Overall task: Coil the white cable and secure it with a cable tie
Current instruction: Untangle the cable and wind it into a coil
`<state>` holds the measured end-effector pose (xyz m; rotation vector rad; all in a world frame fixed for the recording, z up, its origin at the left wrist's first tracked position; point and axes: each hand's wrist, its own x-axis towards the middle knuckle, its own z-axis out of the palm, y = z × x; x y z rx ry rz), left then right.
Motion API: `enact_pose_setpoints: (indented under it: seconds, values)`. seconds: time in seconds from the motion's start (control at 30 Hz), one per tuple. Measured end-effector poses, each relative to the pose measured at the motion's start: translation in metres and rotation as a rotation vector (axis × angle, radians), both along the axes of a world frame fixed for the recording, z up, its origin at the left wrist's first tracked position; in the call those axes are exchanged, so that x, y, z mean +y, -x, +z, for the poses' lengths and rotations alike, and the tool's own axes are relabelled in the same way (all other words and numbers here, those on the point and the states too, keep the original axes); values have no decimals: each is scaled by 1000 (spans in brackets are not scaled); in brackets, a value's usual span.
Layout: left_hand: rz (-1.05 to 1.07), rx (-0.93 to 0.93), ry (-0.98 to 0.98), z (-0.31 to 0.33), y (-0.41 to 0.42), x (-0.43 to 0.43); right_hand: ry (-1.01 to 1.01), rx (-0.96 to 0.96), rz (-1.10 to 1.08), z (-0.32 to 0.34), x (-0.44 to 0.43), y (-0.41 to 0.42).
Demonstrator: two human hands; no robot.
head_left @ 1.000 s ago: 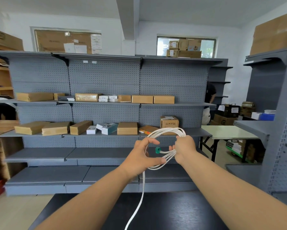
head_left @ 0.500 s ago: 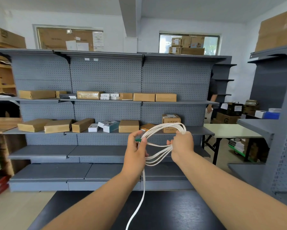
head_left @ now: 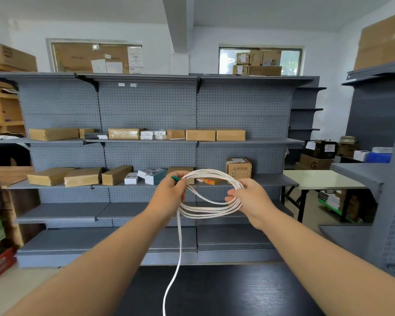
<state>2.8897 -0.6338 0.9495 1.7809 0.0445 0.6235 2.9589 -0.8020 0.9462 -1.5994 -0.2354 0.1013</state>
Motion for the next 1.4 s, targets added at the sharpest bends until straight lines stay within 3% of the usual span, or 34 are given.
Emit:
enact_pose_setpoints:
  seconds: [0.3, 0.37, 0.7, 1.13, 1.4]
  values:
    - [-169, 30, -266, 22, 2, 15, 820, -450, -40, 18, 10, 11]
    - [-203, 39, -255, 24, 2, 16, 889, -475, -26, 19, 13, 13]
    - [-362, 69, 69, 10, -4, 21, 755, -512, -70, 12, 22, 18]
    - [-391, 84, 26, 1, -5, 17, 596, -480, -156, 2, 9, 13]
    - [-233, 65, 110, 0, -7, -1, 774, -714, -100, 8, 2, 21]
